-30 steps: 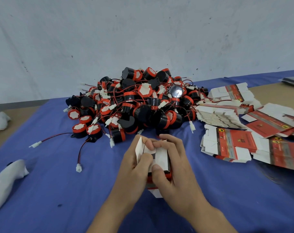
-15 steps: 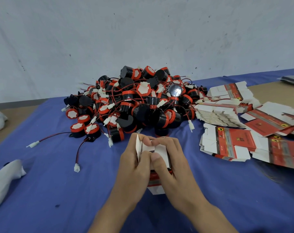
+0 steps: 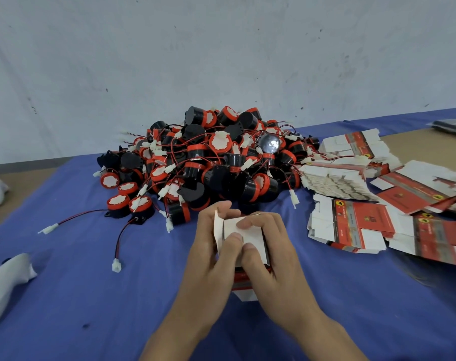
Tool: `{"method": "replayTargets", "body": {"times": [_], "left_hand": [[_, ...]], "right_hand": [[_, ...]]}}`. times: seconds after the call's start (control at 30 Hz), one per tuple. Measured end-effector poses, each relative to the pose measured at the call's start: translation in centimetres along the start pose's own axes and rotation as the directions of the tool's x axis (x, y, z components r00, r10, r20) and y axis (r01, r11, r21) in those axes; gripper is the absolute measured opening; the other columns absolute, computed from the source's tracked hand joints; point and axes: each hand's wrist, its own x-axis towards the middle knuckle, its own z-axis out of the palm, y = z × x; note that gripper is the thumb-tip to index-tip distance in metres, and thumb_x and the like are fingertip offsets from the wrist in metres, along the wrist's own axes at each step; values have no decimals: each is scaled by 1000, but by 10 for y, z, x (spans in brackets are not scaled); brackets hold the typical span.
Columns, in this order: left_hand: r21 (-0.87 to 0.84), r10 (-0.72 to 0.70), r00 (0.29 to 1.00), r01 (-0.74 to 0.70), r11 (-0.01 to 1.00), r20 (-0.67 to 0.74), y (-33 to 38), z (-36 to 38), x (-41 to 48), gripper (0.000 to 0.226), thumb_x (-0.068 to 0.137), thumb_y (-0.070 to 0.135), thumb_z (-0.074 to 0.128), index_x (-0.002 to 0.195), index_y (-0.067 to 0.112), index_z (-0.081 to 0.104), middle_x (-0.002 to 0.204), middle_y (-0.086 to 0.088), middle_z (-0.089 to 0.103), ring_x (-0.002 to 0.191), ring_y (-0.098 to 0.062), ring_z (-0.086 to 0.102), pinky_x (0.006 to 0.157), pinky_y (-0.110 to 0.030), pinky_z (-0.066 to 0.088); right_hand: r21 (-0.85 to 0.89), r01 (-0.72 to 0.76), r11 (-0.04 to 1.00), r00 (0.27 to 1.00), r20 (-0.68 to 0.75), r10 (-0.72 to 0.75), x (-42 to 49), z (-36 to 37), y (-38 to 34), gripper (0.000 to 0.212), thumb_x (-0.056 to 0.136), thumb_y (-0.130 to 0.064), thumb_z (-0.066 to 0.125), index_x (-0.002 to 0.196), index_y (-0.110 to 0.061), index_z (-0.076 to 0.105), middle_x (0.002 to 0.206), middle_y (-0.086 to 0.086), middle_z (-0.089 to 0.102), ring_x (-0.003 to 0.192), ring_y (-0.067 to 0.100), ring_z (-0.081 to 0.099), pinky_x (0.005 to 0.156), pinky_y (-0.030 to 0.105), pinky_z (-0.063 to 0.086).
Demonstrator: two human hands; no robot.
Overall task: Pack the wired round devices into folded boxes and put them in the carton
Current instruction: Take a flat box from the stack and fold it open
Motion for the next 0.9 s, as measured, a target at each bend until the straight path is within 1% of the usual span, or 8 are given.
{"method": "replayTargets", "body": {"times": [0.1,0.2,0.27,0.37,0.43,0.53,0.63,0.9], "left_hand": [[-80,-64,995,71,994,80,7,1,-3,36,100,42,46,135,36,49,120,17,64,110,-3,64,87,-20,53],[-154,-183,982,189,970,56,10,0,0,40,108,39,32,141,27,50,142,1,57,131,-15,54,109,-38,46],[-211,-242,969,247,946,49,11,-3,2,41,109,32,27,138,22,54,139,-4,60,129,-18,56,109,-40,46],[-210,-259,963,270,940,76,12,-2,2,38,102,35,38,134,26,56,134,-1,63,125,-16,59,105,-39,49],[-217,-259,961,275,937,101,12,-2,2,39,94,41,41,127,29,60,125,3,69,115,-11,65,90,-28,57],[-230,-262,955,288,930,136,9,-2,2,32,99,37,38,118,28,63,116,6,72,104,-8,69,75,-16,55],[-227,-263,952,294,929,156,7,-4,2,32,103,34,35,119,26,61,115,7,72,102,-6,70,74,-16,55],[-227,-248,952,285,931,178,8,-4,1,58,77,51,51,129,26,55,121,2,70,104,-5,69,76,-15,55]], "right_hand": [[-63,31,998,998,-58,-34,2,-4,2,25,89,-37,44,112,-31,53,116,-11,51,106,13,57,76,14,47],[-99,59,993,992,-106,-69,4,-8,4,29,88,-34,43,114,-27,53,114,-13,50,107,11,55,77,12,44],[-119,82,990,988,-125,-96,5,-10,5,29,88,-32,43,115,-26,53,115,-12,49,107,9,54,77,11,44],[-153,104,983,985,-122,-124,5,-11,6,29,87,-31,43,115,-28,51,117,-12,47,109,9,52,77,13,45],[-181,114,977,984,-113,-136,5,-12,7,30,86,-32,43,115,-31,49,120,-15,45,111,9,51,78,15,46],[-225,115,968,984,-105,-141,6,-13,8,33,85,-34,42,116,-27,52,122,-19,43,113,11,51,78,18,47],[-267,114,957,986,-88,-142,5,-13,8,39,84,-34,42,118,-21,55,123,-18,42,112,13,52,77,23,48],[-340,146,929,985,-34,-168,4,-14,8,42,85,-34,42,121,-17,55,124,-13,41,113,14,50,83,17,44]]}}
